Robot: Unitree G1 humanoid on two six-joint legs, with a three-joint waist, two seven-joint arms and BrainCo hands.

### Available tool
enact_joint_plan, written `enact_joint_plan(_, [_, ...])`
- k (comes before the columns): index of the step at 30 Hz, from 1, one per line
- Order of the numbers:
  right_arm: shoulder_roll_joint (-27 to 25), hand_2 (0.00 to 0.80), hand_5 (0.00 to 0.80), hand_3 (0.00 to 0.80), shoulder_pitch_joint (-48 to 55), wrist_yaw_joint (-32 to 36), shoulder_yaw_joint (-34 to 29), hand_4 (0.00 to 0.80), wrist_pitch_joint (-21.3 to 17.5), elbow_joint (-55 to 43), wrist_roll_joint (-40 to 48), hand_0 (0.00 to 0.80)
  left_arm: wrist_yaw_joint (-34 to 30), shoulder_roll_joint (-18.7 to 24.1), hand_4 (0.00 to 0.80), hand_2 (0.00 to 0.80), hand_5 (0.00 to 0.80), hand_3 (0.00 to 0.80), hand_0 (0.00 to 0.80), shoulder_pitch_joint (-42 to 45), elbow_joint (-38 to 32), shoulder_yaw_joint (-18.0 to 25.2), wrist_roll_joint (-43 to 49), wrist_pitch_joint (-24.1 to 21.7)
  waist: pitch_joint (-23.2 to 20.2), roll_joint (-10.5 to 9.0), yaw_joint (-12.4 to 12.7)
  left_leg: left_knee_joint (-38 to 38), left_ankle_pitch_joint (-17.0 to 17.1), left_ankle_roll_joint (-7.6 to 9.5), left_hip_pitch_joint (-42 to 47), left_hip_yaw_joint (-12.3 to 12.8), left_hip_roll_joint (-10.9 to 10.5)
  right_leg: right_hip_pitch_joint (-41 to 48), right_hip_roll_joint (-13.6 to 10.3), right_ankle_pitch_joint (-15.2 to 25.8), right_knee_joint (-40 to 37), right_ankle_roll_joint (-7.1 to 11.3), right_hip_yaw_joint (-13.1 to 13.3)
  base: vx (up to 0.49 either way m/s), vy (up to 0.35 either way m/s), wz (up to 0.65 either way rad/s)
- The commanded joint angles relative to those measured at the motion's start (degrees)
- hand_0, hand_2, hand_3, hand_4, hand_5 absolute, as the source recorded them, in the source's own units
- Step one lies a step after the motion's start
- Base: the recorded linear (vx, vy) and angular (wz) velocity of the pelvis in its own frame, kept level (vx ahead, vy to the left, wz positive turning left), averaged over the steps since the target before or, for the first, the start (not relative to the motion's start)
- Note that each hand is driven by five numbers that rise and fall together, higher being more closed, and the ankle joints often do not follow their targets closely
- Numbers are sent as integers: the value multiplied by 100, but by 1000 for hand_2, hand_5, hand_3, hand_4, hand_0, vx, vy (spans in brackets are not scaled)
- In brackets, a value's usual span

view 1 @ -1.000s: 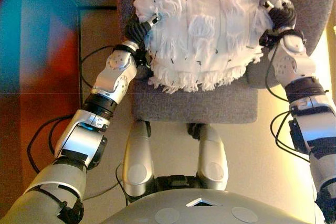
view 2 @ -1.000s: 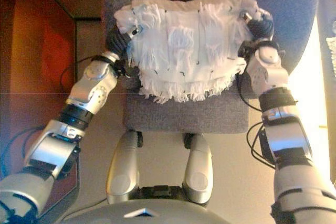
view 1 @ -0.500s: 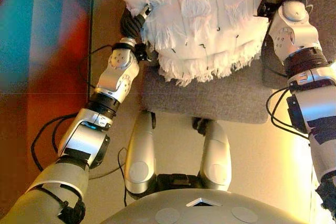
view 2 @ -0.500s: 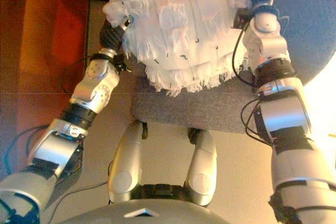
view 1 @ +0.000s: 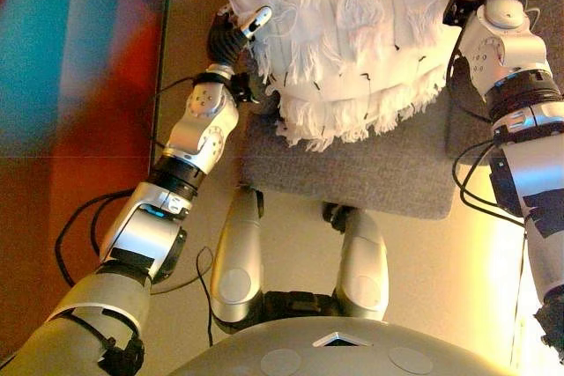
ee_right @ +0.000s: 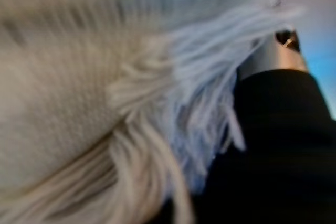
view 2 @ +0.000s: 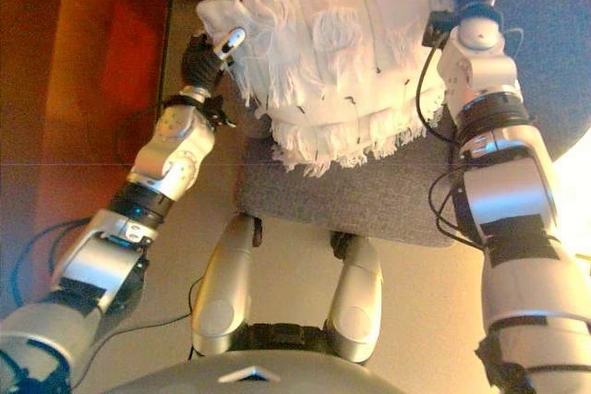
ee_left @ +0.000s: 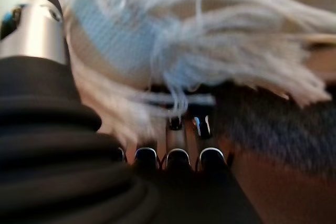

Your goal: Pick up the cushion and take it to the sofa

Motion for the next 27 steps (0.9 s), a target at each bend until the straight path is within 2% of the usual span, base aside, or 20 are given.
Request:
enact_joint_plan(1, [-179, 0, 0, 0, 110, -95, -81, 0, -147, -472, 282, 0, -25, 179, 0, 0, 0, 0, 0, -98, -457, 469, -142, -428, -66, 18, 199, 30, -488, -173, 303, 225, 102, 400, -149, 287, -541, 446, 172, 32, 7, 0])
enact_joint_plan(7, [-510, 0, 0, 0, 573, -414, -646, 0, -525, -571, 785, 0, 178, 556, 0, 0, 0, 0, 0, 219, -550, 908, -20, -611, -231, 60, 192, -271, -457, -191, 713, 286, 102, 835, -152, 323, -930, 445, 84, 54, -13, -3])
enact_joint_plan(10, [-689, 0, 0, 0, 751, -401, -782, 0, -522, -727, 896, 0, 263, 709, 0, 0, 0, 0, 0, 290, -470, 1009, 60, -675, -351, 36, 161, -409, -429, -193, 915, 306, 117, 1040, -132, 347, -1097, 452, 51, 94, -22, 2])
enact_joint_plan(14, [-1020, 0, 0, 0, 1401, -125, -1120, 0, -546, -1141, 1143, 0, 321, 905, 0, 0, 0, 0, 0, 764, -529, 1325, 48, -825, -698, -16, 94, -919, -308, -203, 1473, 456, 166, 1548, -26, 415, -1589, 478, -9, 144, -8, 7])
enact_joint_plan(16, [-1058, 0, 0, 0, 1701, -103, -1319, 0, -721, -1366, 1157, 0, 217, 919, 0, 0, 0, 0, 0, 1006, -620, 1452, 166, -834, -866, -42, 75, -1208, -243, -212, 1762, 527, 187, 1798, 36, 451, -1840, 490, -48, 177, -12, 2])
enact_joint_plan(20, [-1130, 0, 0, 0, 2188, -174, -1779, 0, -796, -1757, 1118, 0, -22, 916, 0, 0, 0, 0, 0, 1466, -870, 1638, 284, -625, -1279, -66, 57, -1793, -97, -231, 2345, 669, 192, 2309, 178, 532, -2343, 514, -139, 208, -1, -1])
enact_joint_plan(25, [-1184, 0, 0, 0, 2674, -158, -2223, 0, -788, -2176, 1143, 0, -410, 773, 0, 0, 0, 0, 0, 2002, -1174, 1737, 36, -490, -1700, -70, 42, -2191, 11, -245, 2807, 780, 216, 2690, 290, 574, -2627, 508, -179, 186, 12, 1])
enact_joint_plan(27, [-1115, 0, 0, 0, 3046, 74, -2408, 0, -600, -2364, 1175, 0, -632, 620, 0, 0, 0, 0, 0, 2249, -1337, 1763, -34, -447, -1846, -63, 32, -2320, 43, -257, 2971, 808, 245, 2816, 320, 555, -2656, 502, -190, 147, 3, 10])
